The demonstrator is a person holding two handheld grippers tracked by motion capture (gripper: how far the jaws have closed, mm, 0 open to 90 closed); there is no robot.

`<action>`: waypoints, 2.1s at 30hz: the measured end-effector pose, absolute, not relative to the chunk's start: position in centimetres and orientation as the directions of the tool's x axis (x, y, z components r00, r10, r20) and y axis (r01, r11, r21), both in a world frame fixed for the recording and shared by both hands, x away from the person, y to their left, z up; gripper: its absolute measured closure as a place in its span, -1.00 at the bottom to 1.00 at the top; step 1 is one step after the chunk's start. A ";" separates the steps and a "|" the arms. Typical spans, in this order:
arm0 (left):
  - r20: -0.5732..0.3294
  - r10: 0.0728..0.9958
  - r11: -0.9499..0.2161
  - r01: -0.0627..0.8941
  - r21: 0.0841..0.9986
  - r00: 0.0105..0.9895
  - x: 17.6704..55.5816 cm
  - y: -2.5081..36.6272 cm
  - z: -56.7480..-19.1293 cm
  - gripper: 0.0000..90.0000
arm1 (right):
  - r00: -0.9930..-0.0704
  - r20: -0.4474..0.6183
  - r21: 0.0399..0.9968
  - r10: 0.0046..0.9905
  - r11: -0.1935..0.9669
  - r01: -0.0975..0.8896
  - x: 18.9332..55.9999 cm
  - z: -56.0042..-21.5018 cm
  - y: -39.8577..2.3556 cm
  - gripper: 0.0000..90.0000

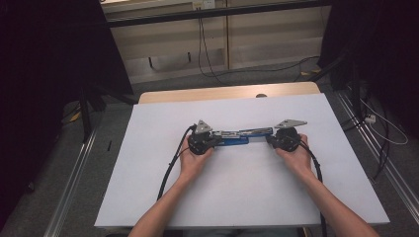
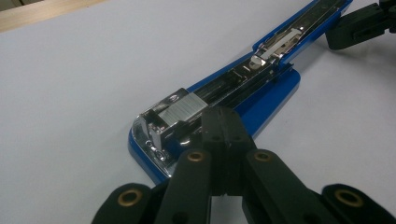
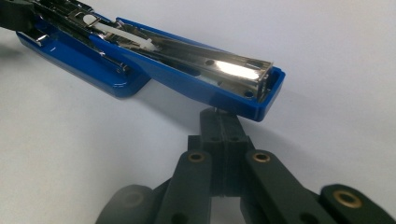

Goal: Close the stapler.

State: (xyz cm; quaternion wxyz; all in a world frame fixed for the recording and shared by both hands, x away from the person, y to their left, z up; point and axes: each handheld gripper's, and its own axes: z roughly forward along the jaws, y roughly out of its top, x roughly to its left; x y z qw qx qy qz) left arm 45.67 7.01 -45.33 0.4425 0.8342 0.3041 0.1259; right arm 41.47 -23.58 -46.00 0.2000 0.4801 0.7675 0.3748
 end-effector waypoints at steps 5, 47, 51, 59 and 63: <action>-0.063 0.619 -0.421 0.398 0.815 0.783 45.7 7.0 -45.4 1.00 | -0.460 0.050 0.770 0.887 0.259 0.583 41.4 -46.0 -23.5 1.00; -0.058 0.616 -0.418 0.389 0.821 0.785 45.6 7.0 -45.5 1.00 | -0.519 0.070 0.842 0.852 0.229 0.489 41.1 -45.4 -22.3 1.00; -0.092 0.615 -0.395 0.406 0.824 0.784 45.7 7.2 -45.6 1.00 | -0.514 0.069 0.846 0.855 0.223 0.484 41.1 -45.3 -22.6 1.00; -0.093 0.610 -0.396 0.405 0.824 0.787 45.6 7.2 -45.5 0.91 | -0.507 0.095 0.848 0.856 0.197 0.492 41.2 -45.5 -22.9 1.00; -0.122 0.604 -0.382 0.421 0.823 0.787 45.5 7.1 -45.3 0.81 | -0.508 0.093 0.853 0.856 0.195 0.484 41.0 -45.4 -22.9 1.00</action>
